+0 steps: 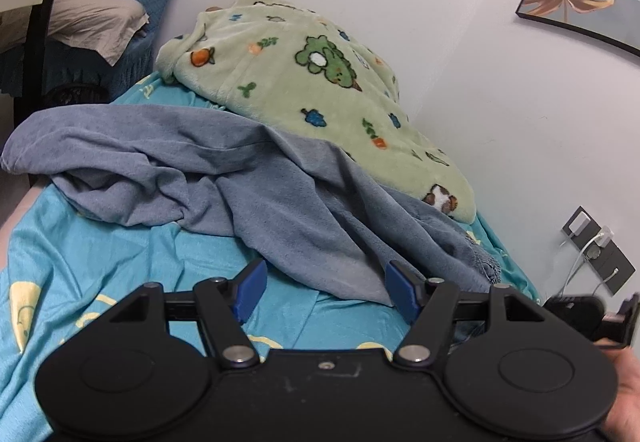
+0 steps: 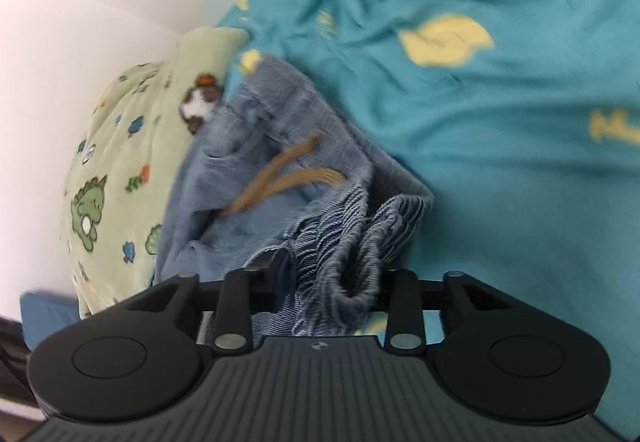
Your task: Fold clothes
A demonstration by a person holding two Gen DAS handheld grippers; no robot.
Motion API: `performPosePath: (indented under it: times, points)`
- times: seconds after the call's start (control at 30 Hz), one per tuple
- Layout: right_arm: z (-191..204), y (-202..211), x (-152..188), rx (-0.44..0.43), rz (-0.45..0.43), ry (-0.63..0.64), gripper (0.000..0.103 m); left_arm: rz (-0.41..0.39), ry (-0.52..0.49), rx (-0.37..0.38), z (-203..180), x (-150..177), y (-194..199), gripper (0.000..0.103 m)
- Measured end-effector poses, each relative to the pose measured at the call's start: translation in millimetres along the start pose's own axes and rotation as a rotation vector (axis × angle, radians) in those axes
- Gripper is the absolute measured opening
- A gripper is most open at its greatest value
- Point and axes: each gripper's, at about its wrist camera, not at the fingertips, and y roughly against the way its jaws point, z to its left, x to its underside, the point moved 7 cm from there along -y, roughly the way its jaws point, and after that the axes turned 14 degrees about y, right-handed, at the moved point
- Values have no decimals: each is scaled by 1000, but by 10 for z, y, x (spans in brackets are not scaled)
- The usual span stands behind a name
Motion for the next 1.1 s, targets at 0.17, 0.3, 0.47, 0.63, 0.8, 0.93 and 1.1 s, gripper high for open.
performPosePath:
  times: [0.17, 0.3, 0.47, 0.63, 0.8, 0.93, 1.1]
  points:
    - [226, 222, -407, -96, -155, 64, 26, -2, 18, 0, 16, -26, -2, 62]
    - [295, 351, -788, -149, -295, 116, 26, -2, -5, 1, -20, -17, 11, 62]
    - [134, 326, -1065, -72, -354, 187, 25, 5, -33, 2, -70, 13, -22, 62]
    - [-537, -105, -946, 35, -162, 28, 26, 29, -48, 7, -99, 50, -104, 62]
    - [-596, -93, -815, 63, -99, 43, 31, 43, -71, 15, -142, 85, -120, 62]
    - [-484, 41, -736, 84, -82, 105, 44, 38, -73, 19, -147, 86, -78, 62]
    - [-407, 285, -531, 69, -41, 64, 69, 19, -63, 36, -169, 50, 16, 62]
